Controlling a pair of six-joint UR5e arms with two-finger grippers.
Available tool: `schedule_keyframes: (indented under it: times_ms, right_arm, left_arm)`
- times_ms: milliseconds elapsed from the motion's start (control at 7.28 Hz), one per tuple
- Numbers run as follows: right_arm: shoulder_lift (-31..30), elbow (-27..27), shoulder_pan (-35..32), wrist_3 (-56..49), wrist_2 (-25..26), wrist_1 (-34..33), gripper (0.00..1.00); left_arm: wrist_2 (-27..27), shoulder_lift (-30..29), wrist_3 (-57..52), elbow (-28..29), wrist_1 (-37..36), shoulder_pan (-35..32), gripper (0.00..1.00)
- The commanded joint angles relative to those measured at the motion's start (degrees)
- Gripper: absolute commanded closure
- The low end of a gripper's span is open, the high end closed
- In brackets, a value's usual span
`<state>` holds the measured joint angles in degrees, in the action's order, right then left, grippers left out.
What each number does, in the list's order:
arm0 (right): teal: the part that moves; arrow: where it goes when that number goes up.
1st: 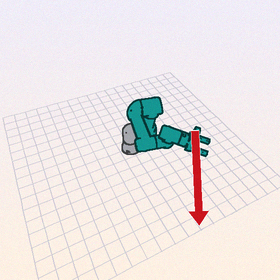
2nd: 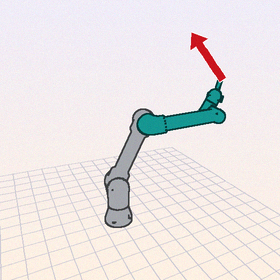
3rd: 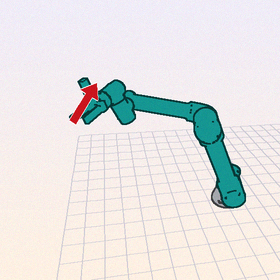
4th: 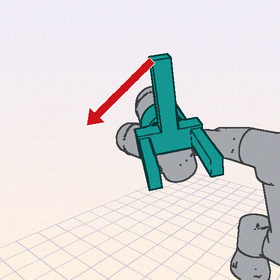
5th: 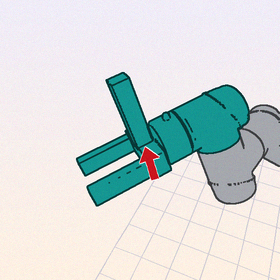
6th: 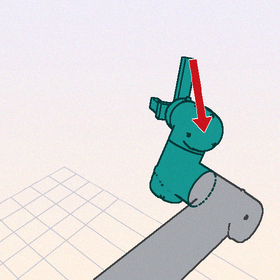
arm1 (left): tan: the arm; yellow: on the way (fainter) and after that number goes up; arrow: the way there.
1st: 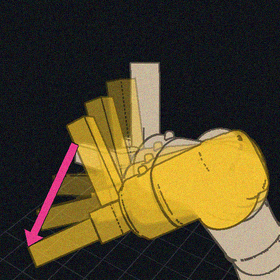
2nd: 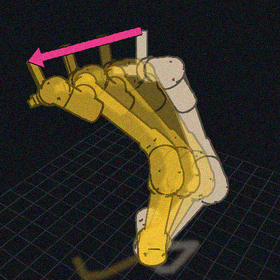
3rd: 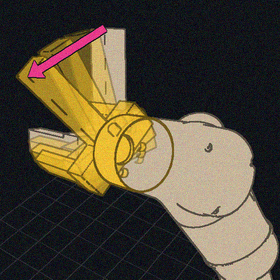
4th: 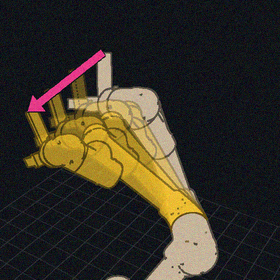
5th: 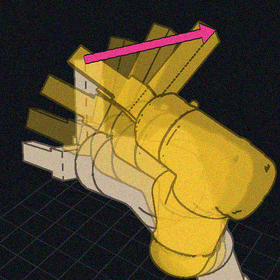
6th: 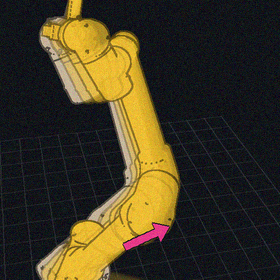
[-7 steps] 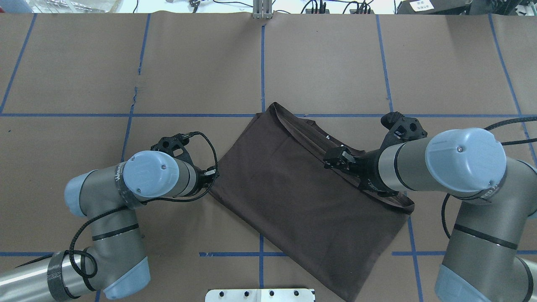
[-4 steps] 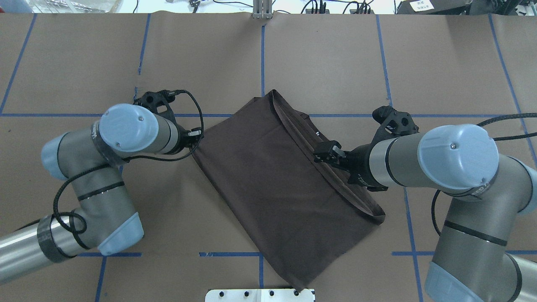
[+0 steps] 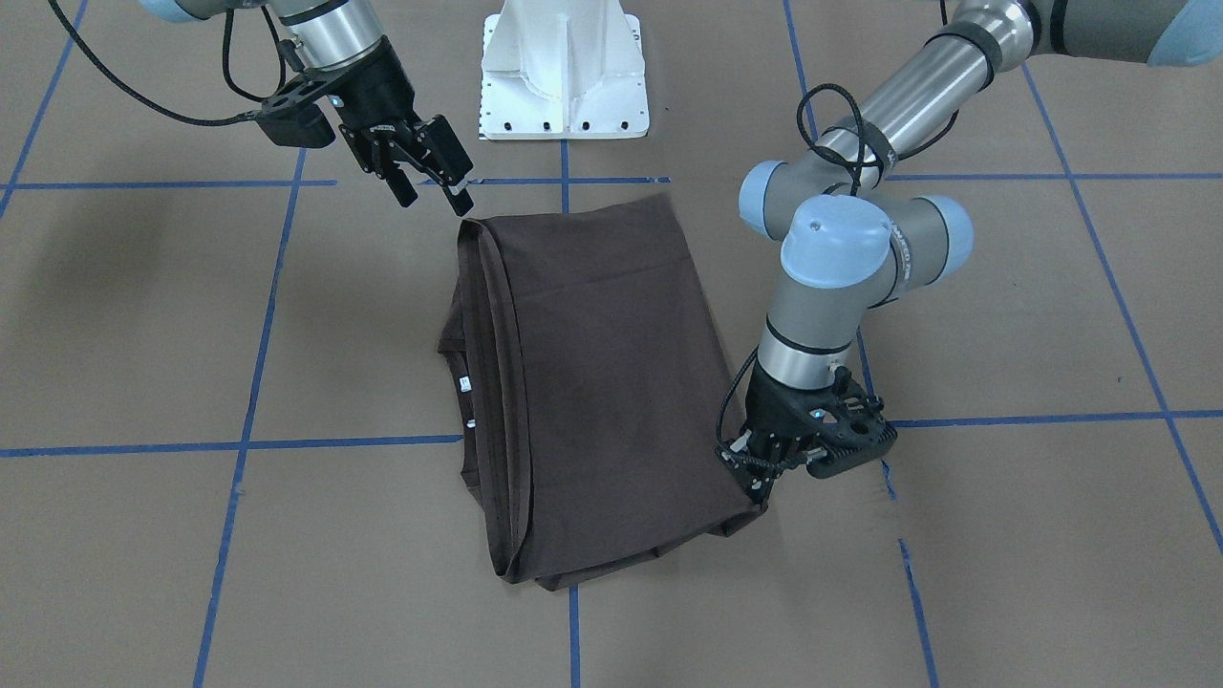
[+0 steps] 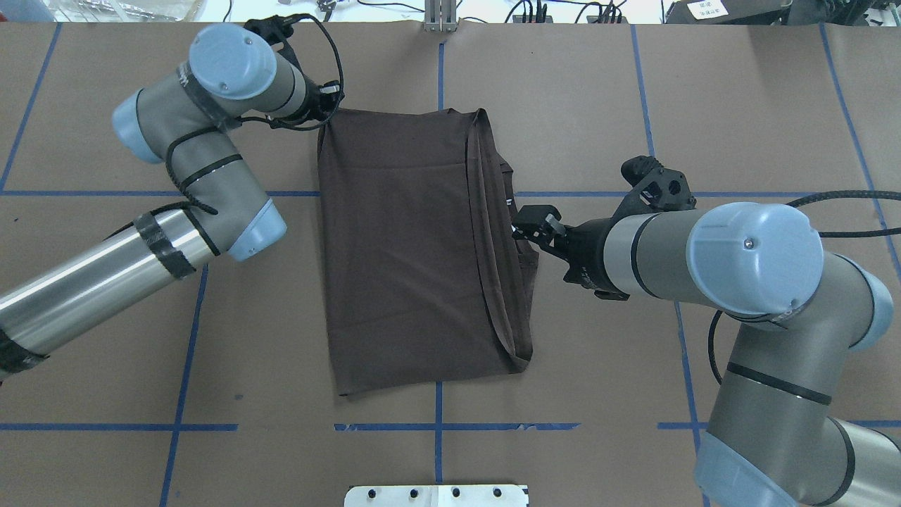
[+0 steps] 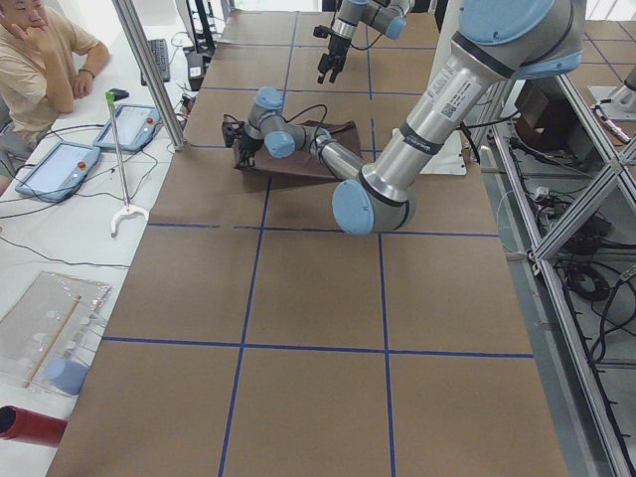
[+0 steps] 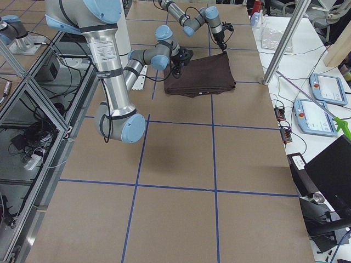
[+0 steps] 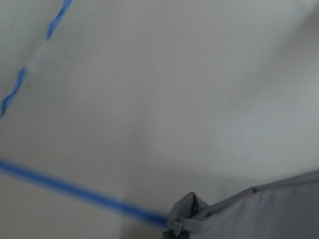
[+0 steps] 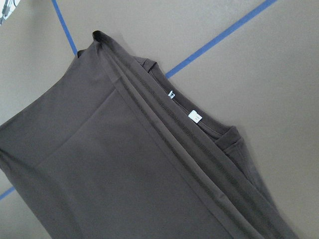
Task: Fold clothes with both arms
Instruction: 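Rotate the shirt upright with the right gripper while the left gripper withdraws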
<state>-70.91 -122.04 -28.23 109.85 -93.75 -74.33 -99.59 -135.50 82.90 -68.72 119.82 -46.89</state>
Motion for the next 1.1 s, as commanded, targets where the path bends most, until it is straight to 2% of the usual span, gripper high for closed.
schedule_keyframes:
  times_ms: [0, 137, 275, 412, 549, 687, 824, 961]
  right_arm:
    - [0.2, 2.2, 0.2, 2.3, 1.2, 4.5, 0.0]
    - [0.6, 4.2, 0.5, 2.0, 1.2, 4.1, 0.0]
    - [2.9, 8.8, 1.2, 1.5, 0.9, 3.8, 0.0]
    - [6.5, 12.9, 1.9, 0.5, 0.5, 1.9, 0.0]
    - [9.4, 16.1, 4.9, -5.4, 1.1, -1.3, 0.0]
    - [12.5, 19.4, 5.9, -12.0, 0.9, -3.6, 0.0]
    - [15.1, 22.0, 6.3, -19.2, 0.5, -7.4, 0.0]
    - [15.5, 22.4, 6.5, -23.2, 0.2, -10.4, 0.0]
  left_arm:
    - [-0.4, -6.0, -0.1, 13.5, 8.7, -2.0, 0.75]
    - [-0.6, -5.6, 0.2, 12.8, 9.2, -2.0, 0.46]
    - [-3.7, 1.2, 0.2, 1.3, 8.4, -1.9, 0.46]
    - [-9.7, 8.2, 0.2, -8.3, 8.4, -2.1, 0.45]
    - [-11.7, 12.9, 0.3, -15.8, 8.4, -2.1, 0.46]
    - [-11.9, 15.9, 0.3, -20.3, 8.3, -2.2, 0.46]
    - [-11.7, 17.3, 0.5, -21.4, 8.1, -2.2, 0.45]
    - [-11.6, 17.3, 2.5, -21.5, 8.0, -2.1, 0.45]
